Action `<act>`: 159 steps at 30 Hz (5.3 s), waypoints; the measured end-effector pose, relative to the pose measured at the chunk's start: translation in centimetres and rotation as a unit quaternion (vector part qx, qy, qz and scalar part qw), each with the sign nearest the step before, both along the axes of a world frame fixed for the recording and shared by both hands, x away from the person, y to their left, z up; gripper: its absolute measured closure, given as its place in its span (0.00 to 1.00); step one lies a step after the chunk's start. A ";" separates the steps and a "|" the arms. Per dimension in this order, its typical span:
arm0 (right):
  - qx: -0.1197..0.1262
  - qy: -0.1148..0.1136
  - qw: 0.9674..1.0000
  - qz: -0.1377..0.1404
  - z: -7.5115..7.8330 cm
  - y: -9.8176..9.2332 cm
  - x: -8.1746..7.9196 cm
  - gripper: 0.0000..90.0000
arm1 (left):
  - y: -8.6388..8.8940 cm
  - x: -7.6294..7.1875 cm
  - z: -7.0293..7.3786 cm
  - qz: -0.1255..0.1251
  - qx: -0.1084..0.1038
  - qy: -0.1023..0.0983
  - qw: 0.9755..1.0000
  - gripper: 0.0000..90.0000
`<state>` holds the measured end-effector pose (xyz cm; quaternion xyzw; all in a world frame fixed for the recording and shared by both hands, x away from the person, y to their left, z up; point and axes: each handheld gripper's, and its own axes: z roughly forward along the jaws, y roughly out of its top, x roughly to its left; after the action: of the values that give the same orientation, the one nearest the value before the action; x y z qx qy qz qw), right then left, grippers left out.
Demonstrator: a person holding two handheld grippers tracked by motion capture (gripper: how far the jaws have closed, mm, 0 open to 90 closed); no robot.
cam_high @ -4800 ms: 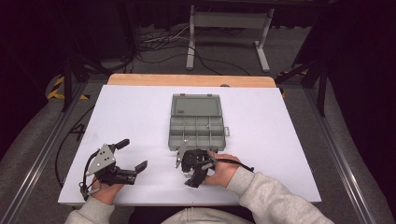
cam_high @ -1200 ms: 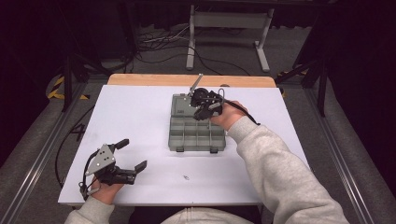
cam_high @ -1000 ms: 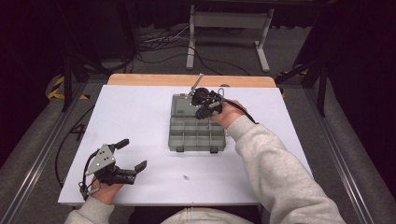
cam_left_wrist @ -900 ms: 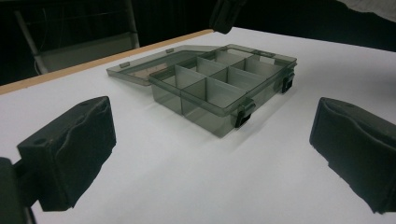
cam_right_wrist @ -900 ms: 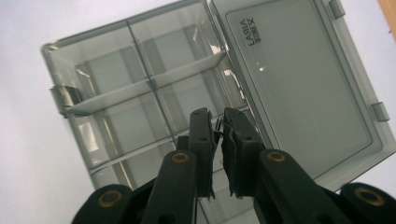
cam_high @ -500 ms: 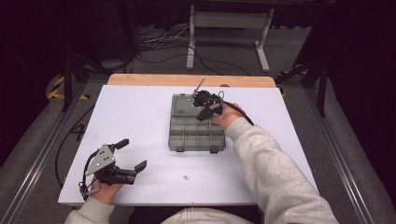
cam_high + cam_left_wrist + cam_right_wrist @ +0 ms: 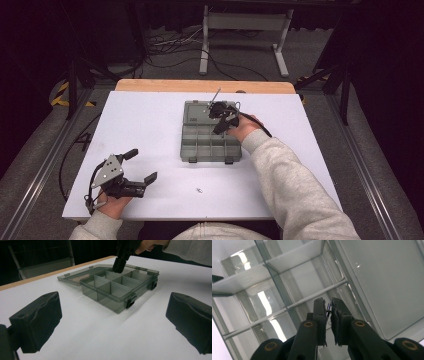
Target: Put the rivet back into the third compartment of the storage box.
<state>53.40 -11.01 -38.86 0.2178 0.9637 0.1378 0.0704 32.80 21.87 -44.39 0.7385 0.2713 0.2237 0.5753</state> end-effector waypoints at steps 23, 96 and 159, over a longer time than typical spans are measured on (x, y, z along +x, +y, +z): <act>0.041 -0.024 0.999 -0.002 2.5 -0.4 -2.0 0.57 | -0.1 0.0 0.0 0.001 0.000 0.000 1.000 0.01; 0.026 0.018 0.985 0.167 -1.7 5.0 -16.7 0.47 | -0.1 -0.1 0.0 0.001 0.002 0.000 1.000 0.01; 0.039 -0.019 0.979 0.201 5.0 5.4 -16.6 0.91 | -0.1 0.0 0.0 0.000 0.001 -0.001 1.000 0.01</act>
<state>36.77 -5.61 -33.90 0.0193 0.9802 0.1906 0.0505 32.83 21.76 -44.38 0.7386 0.2708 0.2249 0.5750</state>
